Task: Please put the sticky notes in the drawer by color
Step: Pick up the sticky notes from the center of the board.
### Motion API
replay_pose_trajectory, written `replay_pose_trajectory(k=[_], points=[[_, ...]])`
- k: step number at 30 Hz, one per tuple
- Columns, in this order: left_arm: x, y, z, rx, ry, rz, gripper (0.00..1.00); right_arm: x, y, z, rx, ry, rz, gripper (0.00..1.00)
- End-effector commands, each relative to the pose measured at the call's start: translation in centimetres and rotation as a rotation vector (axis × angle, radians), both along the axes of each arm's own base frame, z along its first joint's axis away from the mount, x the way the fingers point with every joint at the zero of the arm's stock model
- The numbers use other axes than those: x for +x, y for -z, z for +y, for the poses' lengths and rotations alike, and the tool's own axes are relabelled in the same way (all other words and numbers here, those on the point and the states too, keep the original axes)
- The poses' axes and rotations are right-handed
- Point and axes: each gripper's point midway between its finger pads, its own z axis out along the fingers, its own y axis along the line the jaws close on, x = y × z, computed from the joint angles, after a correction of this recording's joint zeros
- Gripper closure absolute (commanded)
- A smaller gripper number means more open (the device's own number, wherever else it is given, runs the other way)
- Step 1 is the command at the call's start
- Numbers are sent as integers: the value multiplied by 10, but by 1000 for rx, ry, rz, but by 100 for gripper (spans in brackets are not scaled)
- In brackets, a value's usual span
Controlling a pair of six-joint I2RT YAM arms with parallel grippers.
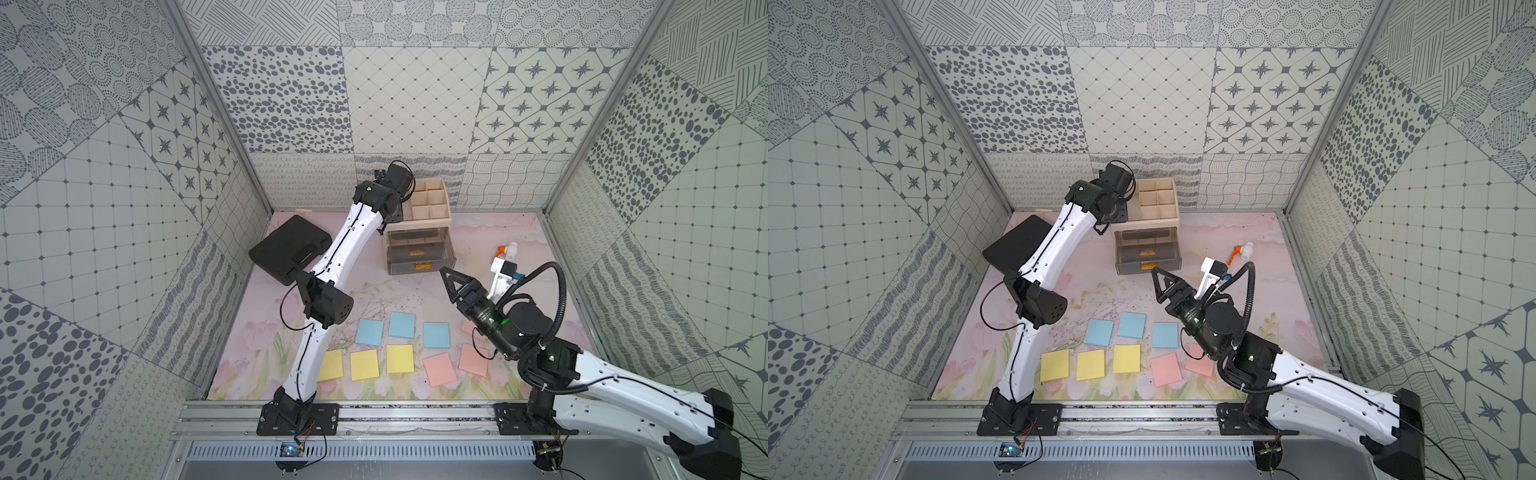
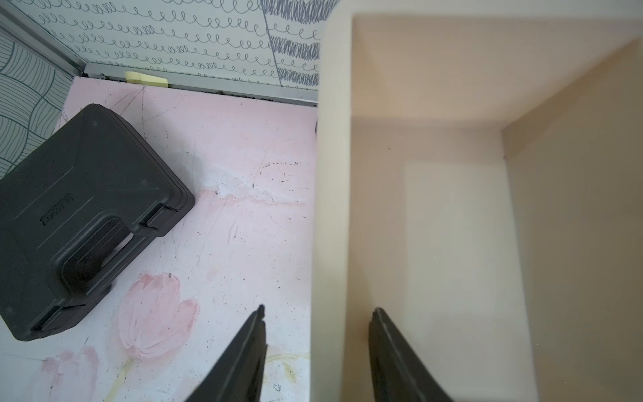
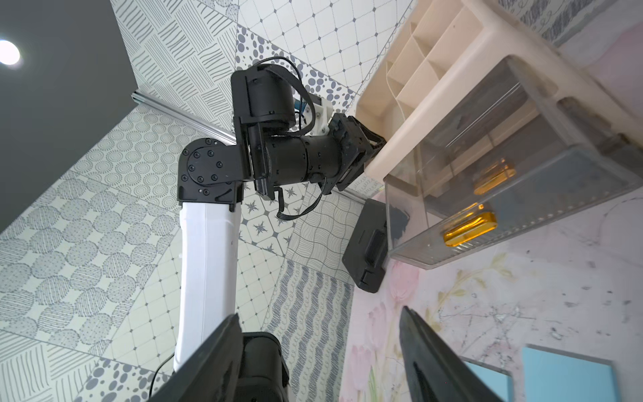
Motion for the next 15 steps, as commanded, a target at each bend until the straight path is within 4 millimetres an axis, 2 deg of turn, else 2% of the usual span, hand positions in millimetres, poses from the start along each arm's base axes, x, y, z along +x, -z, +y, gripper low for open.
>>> replay_pose_trajectory(k=[1,4,8,12,15], points=[[-6,10,2,-40,52,80,43,-8,40,-34,-320,46,66,25],[-4,6,0,-72,76,69,38,-16,53,-57,-434,72,140,25],[0,-11,-1,-173,106,46,33,-23,83,-70,-590,80,281,25],[-4,-43,10,-223,114,-11,29,-34,120,-77,-762,86,437,26],[-13,-68,25,-243,108,-44,27,-45,143,-90,-912,112,553,25]])
